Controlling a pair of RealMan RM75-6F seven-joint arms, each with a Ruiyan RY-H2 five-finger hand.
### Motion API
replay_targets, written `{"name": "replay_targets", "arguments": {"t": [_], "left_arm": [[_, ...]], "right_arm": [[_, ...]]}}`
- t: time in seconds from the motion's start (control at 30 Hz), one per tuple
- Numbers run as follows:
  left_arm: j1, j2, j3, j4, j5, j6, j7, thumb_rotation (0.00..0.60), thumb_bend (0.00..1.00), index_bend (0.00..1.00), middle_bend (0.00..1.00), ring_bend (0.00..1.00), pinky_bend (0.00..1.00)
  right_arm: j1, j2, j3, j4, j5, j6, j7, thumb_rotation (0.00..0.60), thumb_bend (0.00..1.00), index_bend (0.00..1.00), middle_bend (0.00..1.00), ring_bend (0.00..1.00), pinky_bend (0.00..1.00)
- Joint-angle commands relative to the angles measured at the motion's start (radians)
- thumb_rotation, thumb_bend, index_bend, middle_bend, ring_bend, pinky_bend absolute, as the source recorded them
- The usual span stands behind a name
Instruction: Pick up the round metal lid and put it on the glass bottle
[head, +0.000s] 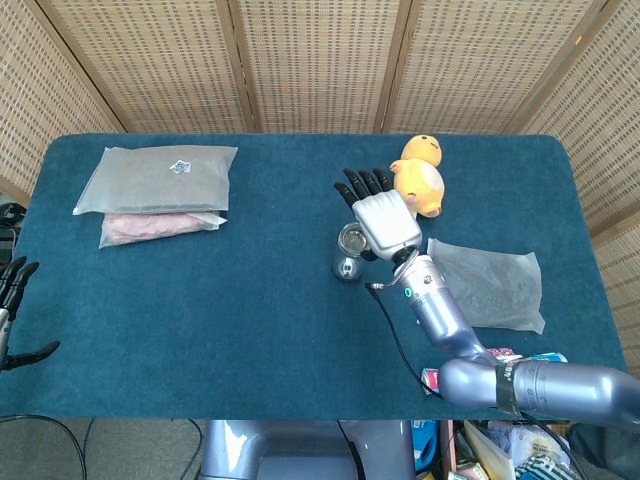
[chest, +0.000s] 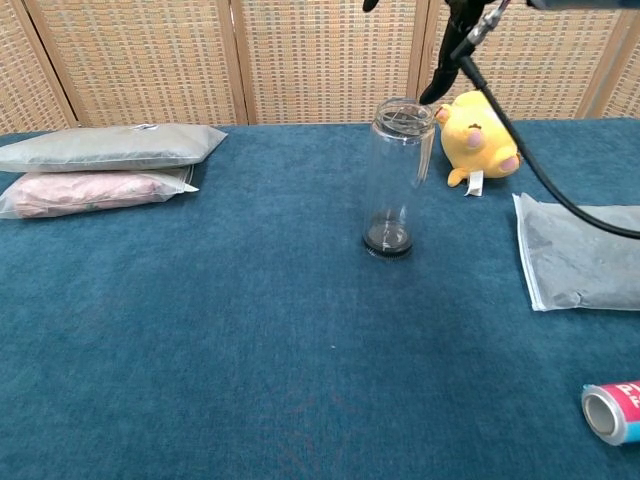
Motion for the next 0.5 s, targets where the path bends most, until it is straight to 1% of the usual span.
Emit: {"name": "replay_targets", "arguments": {"t": [0.03,0.07,0.1,0.17,0.27,0.3,0.33,0.4,0.43,0.5], "left_arm": [[0.001,0.001,0.000,0.002,0.000,0.001,-0.005,0.600,0.02,0.00,0.00,0.00,0.00],[0.002,0.002,0.001,0.003,0.002,0.002,-0.009,0.600,0.02,0.00,0.00,0.00,0.00],[0.003,0.002,0.002,0.004,0.003,0.003,-0.013,0.600,0.02,0.00,0.00,0.00,0.00],[0.005,0.003,0.002,0.007,0.007,0.008,-0.019,0.600,0.02,0.00,0.00,0.00,0.00],[0.007,0.002,0.003,0.010,0.013,0.013,-0.023,0.600,0.02,0.00,0.00,0.00,0.00],[0.006,0.001,0.004,0.011,0.016,0.013,-0.023,0.600,0.02,0.00,0.00,0.00,0.00],[0.005,-0.002,0.004,0.015,0.020,0.013,-0.022,0.600,0.02,0.00,0.00,0.00,0.00],[0.002,-0.008,0.004,0.021,0.023,0.009,-0.019,0.600,0.02,0.00,0.00,0.00,0.00],[-0.001,-0.013,0.005,0.024,0.025,0.005,-0.015,0.600,0.02,0.00,0.00,0.00,0.00],[-0.003,-0.021,0.008,0.028,0.031,0.004,-0.006,0.600,0.02,0.00,0.00,0.00,0.00]], "right_arm": [[-0.048,0.080,-0.005,-0.091,-0.059,0.029,0.032,0.600,0.06,0.12,0.00,0.00,0.00],[-0.070,0.107,-0.012,-0.120,-0.089,0.041,0.044,0.600,0.02,0.12,0.00,0.00,0.00],[-0.096,0.134,-0.022,-0.149,-0.126,0.057,0.060,0.600,0.00,0.10,0.00,0.00,0.00],[-0.182,0.197,-0.055,-0.220,-0.240,0.118,0.119,0.600,0.00,0.07,0.00,0.00,0.00],[-0.295,0.251,-0.115,-0.265,-0.409,0.191,0.203,0.600,0.00,0.03,0.00,0.00,0.00],[-0.330,0.262,-0.137,-0.266,-0.461,0.213,0.229,0.600,0.00,0.01,0.00,0.00,0.00],[-0.383,0.273,-0.174,-0.258,-0.537,0.246,0.266,0.600,0.00,0.01,0.00,0.00,0.00],[-0.442,0.278,-0.218,-0.237,-0.628,0.287,0.311,0.600,0.00,0.00,0.00,0.00,0.00],[-0.489,0.274,-0.249,-0.215,-0.691,0.327,0.344,0.600,0.00,0.00,0.00,0.00,0.00],[-0.551,0.255,-0.287,-0.167,-0.784,0.389,0.382,0.600,0.00,0.00,0.00,0.00,0.00]]}}
